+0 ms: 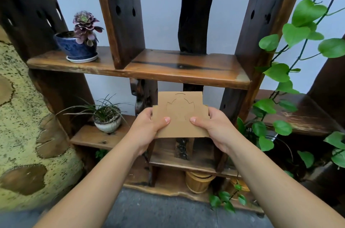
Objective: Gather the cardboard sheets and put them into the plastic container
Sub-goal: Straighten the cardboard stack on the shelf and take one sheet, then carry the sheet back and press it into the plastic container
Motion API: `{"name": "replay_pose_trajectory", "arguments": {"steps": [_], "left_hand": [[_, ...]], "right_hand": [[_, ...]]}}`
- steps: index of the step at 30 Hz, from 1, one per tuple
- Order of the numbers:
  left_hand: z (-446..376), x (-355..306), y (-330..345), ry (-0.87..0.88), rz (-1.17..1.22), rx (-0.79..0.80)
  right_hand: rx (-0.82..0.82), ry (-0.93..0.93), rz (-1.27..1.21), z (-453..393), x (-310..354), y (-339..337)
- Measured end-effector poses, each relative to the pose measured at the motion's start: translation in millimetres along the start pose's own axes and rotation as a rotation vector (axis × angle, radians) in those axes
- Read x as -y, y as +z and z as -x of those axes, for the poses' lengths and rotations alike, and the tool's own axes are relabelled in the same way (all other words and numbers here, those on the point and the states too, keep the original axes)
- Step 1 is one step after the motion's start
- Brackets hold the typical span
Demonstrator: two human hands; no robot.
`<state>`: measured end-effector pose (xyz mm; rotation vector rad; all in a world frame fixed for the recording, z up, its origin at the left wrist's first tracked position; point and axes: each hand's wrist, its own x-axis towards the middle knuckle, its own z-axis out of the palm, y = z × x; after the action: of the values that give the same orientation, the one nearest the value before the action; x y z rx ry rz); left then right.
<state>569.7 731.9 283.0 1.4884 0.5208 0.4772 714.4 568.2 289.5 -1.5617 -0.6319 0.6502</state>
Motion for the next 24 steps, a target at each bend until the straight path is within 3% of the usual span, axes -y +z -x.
{"name": "replay_pose_trajectory", "arguments": {"steps": [12,24], "left_hand": [[57,25,-72,-0.031,-0.003,-0.297],[183,38,-197,-0.068,-0.017,-0.53]], "right_hand": [[0.219,0.032,0.011,-9,-19,88],[0.446,0.022,0.027,40,-22,249]]}}
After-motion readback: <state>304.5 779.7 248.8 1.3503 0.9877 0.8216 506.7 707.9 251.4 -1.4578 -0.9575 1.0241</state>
